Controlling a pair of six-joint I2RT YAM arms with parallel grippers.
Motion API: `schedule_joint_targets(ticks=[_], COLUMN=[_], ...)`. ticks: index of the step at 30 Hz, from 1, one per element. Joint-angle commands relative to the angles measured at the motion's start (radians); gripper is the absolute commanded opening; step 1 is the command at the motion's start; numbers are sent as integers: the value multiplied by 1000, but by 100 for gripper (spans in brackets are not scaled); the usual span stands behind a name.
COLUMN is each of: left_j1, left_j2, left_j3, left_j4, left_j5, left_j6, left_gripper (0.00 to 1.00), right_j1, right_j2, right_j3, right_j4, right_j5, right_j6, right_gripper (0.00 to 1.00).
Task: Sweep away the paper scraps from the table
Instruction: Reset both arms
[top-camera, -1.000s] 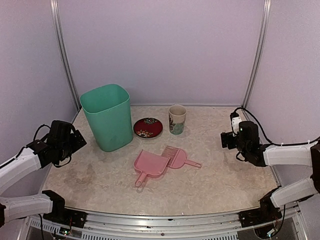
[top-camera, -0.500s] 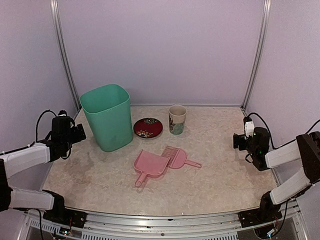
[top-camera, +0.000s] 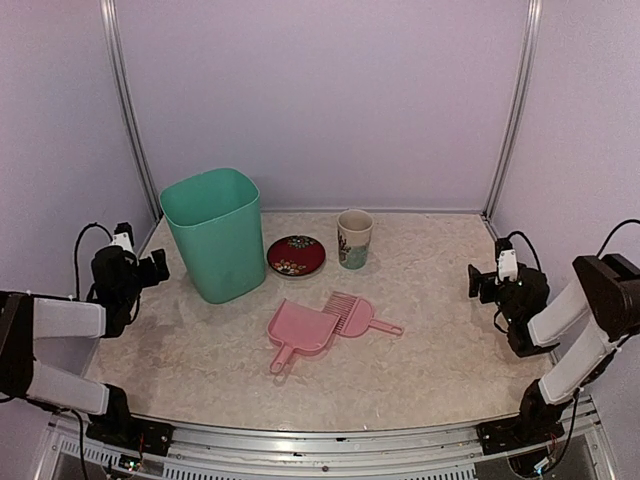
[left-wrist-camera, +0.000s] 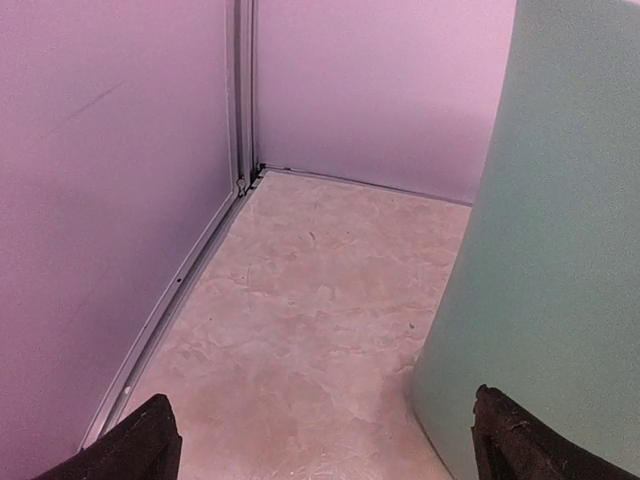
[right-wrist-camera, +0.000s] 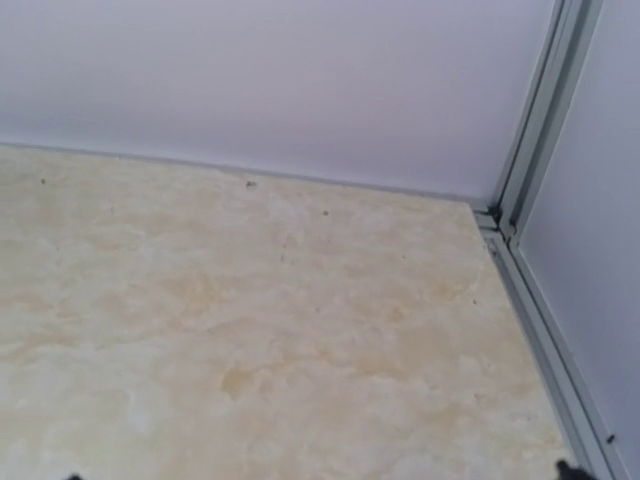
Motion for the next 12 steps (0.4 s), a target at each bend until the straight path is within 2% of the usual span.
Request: schedule_joint_targets(ticks=[1,7,10,12], left_j1=[21,21,21,20], left_j2=[84,164,199,222], left_j3=[-20,-43,-41,-42], left_j4=[228,358,401,442], left_j5=[85,104,142,183], left_j6=[46,91,96,97], left_gripper=[99,99,99,99], right_j1=[-10,-10,-27,-20], right_j2=[5,9,9,10], right_j3=[-3,-3,11,-6], right_j4=[99,107,74,112], right_j5=[-7,-11,-40,-49], right_j6=[11,9,21,4], right_gripper=[100,100,100,100])
